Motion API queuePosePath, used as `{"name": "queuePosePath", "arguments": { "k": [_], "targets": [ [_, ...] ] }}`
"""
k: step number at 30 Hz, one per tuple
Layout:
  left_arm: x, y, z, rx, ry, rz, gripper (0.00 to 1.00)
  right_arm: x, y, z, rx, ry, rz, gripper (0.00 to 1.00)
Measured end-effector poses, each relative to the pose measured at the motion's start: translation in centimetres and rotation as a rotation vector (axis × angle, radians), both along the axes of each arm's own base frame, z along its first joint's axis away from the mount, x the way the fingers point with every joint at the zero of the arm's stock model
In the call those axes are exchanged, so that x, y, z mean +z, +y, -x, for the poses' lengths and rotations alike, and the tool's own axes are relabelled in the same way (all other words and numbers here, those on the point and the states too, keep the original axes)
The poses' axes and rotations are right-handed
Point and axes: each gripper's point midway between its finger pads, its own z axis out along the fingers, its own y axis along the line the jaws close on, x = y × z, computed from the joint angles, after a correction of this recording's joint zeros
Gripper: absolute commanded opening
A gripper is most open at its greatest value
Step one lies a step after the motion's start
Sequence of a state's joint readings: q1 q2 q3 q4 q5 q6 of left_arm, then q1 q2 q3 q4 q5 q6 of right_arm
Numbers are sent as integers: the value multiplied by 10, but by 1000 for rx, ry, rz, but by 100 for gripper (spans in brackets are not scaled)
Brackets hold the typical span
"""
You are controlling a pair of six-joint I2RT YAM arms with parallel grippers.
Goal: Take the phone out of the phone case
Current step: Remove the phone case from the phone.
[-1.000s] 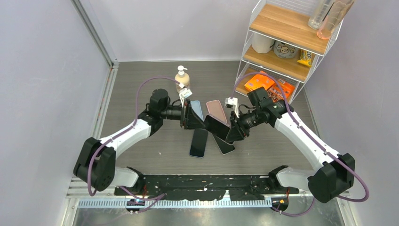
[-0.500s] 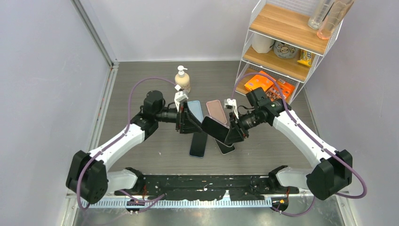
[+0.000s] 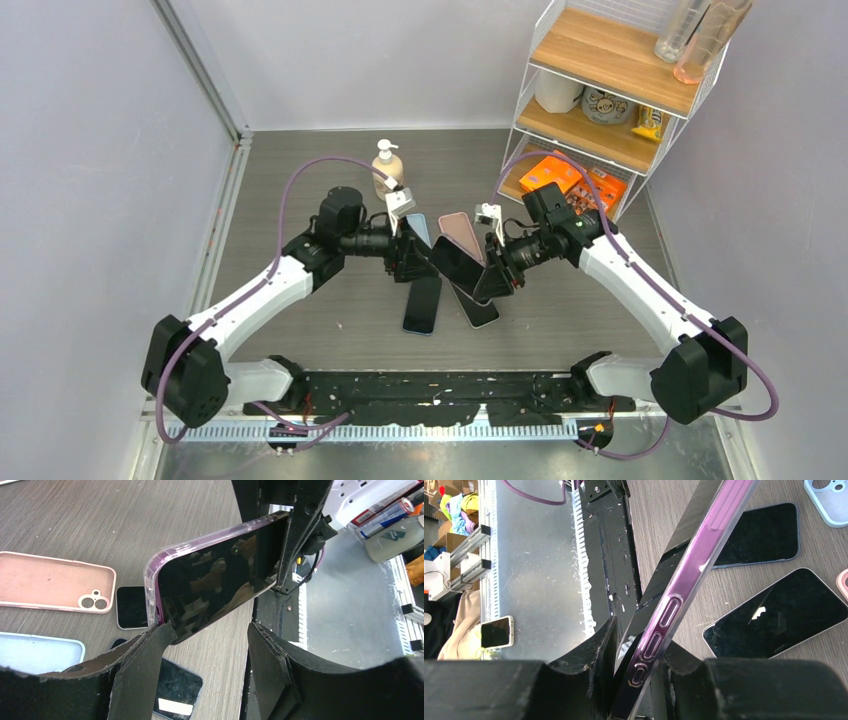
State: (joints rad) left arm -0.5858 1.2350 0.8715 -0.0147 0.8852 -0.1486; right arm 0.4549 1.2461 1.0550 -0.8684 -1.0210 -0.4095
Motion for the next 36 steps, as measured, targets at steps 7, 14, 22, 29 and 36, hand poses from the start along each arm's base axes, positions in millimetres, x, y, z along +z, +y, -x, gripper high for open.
{"name": "queuePosePath", "arguments": {
  "k": [7,14,22,29,36],
  "targets": [
    [-5,-10,-11,30,10,-26,70,-1,1,-3,-18,-4,10,5],
    [-5,-18,-17,48,38,-24,71,-1,0,-5,-34,-15,17,5],
    [-6,-27,-14,2,96,13,72,0,-3,0,-40,0,26,5],
    [-9,-25,-11,7,-8,-9,72,3,-1,5,-25,13,8,5],
    [-4,-24,-4,-11,-34,-2,72,9,2,9,-11,41,-27,5]
  ]
}}
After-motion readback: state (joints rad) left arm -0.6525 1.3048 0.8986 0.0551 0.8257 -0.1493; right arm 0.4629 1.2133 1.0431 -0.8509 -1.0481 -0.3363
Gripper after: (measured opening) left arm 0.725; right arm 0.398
